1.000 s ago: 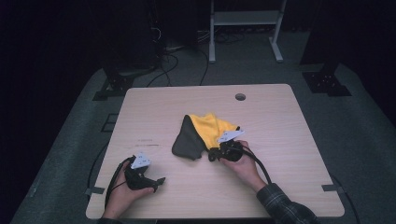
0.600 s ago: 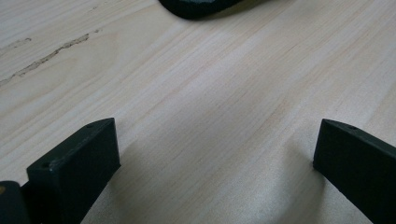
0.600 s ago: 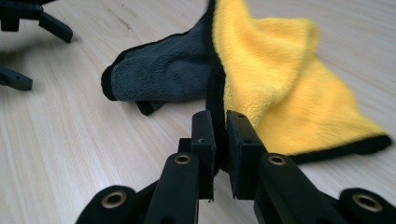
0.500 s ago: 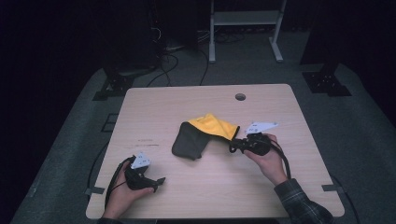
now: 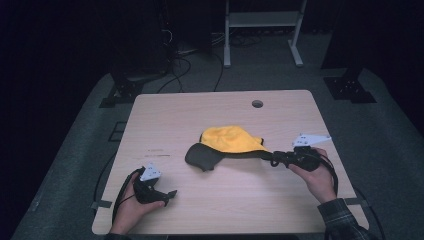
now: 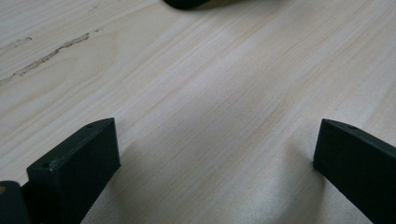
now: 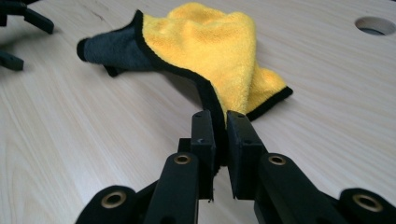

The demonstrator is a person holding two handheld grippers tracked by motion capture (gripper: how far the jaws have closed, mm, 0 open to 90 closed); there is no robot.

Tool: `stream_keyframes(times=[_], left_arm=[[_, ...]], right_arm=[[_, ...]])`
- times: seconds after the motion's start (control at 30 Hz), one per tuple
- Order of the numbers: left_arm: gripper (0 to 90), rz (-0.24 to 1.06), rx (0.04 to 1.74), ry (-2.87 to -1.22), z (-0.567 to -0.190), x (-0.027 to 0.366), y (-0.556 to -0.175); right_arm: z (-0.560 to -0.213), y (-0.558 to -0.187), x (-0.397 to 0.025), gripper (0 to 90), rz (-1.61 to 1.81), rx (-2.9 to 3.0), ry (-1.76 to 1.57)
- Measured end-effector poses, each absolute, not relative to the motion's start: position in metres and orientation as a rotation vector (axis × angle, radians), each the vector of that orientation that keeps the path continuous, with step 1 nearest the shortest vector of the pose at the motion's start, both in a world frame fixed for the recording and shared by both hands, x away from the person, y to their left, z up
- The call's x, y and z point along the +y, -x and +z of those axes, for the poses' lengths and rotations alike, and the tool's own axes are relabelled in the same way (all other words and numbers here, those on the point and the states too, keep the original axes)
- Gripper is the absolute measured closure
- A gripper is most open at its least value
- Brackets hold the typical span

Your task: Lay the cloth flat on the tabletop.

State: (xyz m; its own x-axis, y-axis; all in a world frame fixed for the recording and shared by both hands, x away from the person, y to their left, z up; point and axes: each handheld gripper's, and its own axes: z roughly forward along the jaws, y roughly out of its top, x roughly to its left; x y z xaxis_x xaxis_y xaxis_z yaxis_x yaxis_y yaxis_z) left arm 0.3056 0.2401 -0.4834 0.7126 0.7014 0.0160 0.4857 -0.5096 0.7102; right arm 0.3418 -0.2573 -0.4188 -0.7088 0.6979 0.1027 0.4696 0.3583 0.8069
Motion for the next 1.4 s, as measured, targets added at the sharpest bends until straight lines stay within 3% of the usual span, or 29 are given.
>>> stream_keyframes(times=[0.53,0.8,0.93,1.4], left_arm=[[0.0,0.396,0.901,-2.209,-0.483,0.24,-0.305],[0.0,0.413,0.937,-2.191,-0.483,0.241,-0.305],[13.6,0.384,0.915,-2.164,-0.479,0.243,-0.304],[36.9,0.287,0.816,-1.982,-0.44,0.217,-0.322]], right_arm=[[-0.443,-0.327,-0.32,81.3,1.101,2.339,-1.225],[-0.458,-0.331,-0.324,81.1,0.995,2.396,-1.27],[-0.462,-0.334,-0.323,81.0,0.961,2.413,-1.276],[-0.465,-0.336,-0.322,80.7,0.946,2.424,-1.286]])
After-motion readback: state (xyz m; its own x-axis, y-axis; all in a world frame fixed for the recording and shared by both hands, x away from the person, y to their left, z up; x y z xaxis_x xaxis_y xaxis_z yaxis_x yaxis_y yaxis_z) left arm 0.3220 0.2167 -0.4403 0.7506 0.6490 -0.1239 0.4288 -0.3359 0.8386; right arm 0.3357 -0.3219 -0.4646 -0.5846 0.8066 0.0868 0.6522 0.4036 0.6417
